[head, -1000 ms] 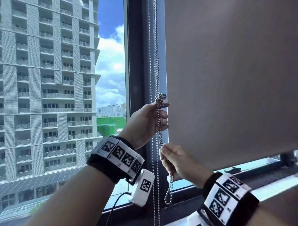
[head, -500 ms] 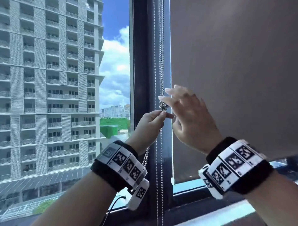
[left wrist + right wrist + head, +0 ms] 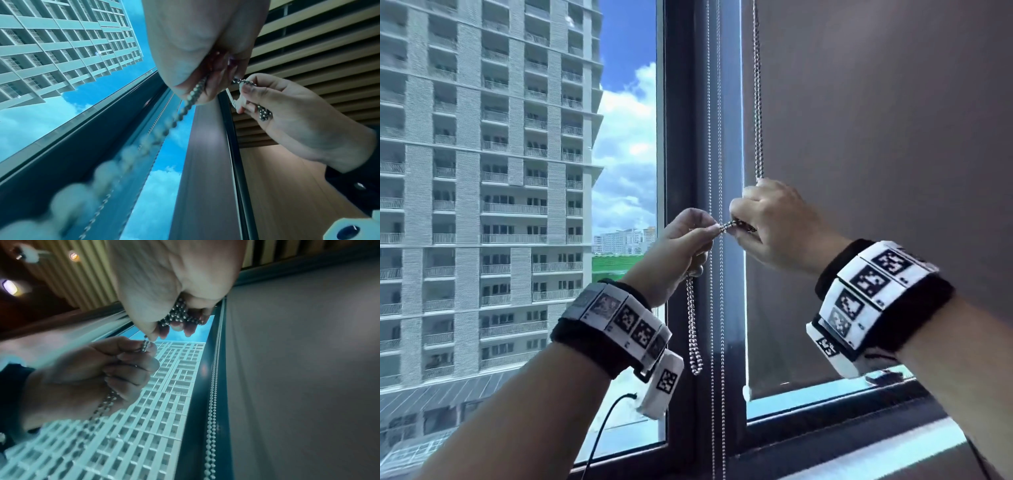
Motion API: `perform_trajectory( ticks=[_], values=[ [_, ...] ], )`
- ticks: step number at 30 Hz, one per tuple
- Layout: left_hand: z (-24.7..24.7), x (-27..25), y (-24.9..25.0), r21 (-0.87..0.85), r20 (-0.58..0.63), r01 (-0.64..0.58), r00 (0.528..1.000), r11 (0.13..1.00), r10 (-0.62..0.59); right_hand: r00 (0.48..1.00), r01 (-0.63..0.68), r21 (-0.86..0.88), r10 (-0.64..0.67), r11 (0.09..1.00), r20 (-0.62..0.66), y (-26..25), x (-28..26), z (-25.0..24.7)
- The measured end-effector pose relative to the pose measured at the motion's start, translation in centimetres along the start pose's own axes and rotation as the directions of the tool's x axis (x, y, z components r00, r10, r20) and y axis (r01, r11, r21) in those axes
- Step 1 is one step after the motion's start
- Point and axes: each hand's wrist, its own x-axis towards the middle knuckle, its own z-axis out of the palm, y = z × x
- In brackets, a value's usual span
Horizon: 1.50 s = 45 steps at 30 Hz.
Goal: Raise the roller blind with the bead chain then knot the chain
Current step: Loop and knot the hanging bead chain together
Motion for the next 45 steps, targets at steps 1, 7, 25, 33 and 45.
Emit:
perform_trajectory(
  ticks=[1,7,25,33,45],
  values=[
    [-0.1,0.2,0.3,-0.038,0.005,-0.011,1.0,0.999,0.011,0.999,-0.044,0.076,0.044,0.996,0.005,0.1,0.1,-0.1],
    [0.5,1.3,1.9,0.047,-0.018,-0.131,0.991,0.99,0.131,0.908,-0.33,0.663,0.417,0.672,0.028,0.2,0.4,-0.6],
    [4.1,5.3,3.0,0.072,-0.194,-0.143,0.969,0.987,0.154,0.647,-0.07,0.825,0.604,-0.561,0.466,-0.2,2.7,-1.9],
    [4.4,5.7,3.7,-0.03,-0.111,-0.065,0.992,0.997,0.062,0.631,-0.058,0.771,0.575,-0.634,0.521,0.0,2.3,-1.5],
    [4.2,6.4,3.5,-0.183,-0.165,0.012,0.985,0.983,-0.043,0.711,-0.383,0.618,0.646,0.687,-0.277,-0.1,1.6,-0.4]
  ],
)
